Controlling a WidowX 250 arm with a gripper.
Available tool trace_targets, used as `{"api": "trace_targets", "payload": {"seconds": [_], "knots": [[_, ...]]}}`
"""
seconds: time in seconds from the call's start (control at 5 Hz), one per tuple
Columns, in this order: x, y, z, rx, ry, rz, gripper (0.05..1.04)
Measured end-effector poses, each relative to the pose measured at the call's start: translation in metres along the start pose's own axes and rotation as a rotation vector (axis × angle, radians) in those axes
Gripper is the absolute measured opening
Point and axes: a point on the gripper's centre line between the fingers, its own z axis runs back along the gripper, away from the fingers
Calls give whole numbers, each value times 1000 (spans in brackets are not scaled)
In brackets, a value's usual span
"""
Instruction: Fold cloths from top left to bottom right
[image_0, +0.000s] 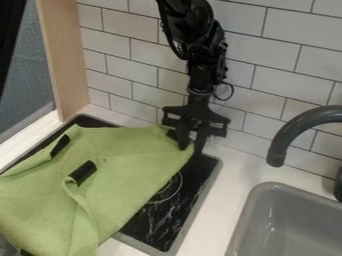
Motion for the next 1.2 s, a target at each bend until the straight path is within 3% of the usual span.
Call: {"api": "trace_targets", "payload": {"seconds": [0.2,0.4,0.8,1.2], "knots": [[1,4,1,-1,3,5,85],[3,6,7,3,-15,7,50],[1,9,38,-25,-84,2,50],[-29,36,65,-38,-195,73,50]]}}
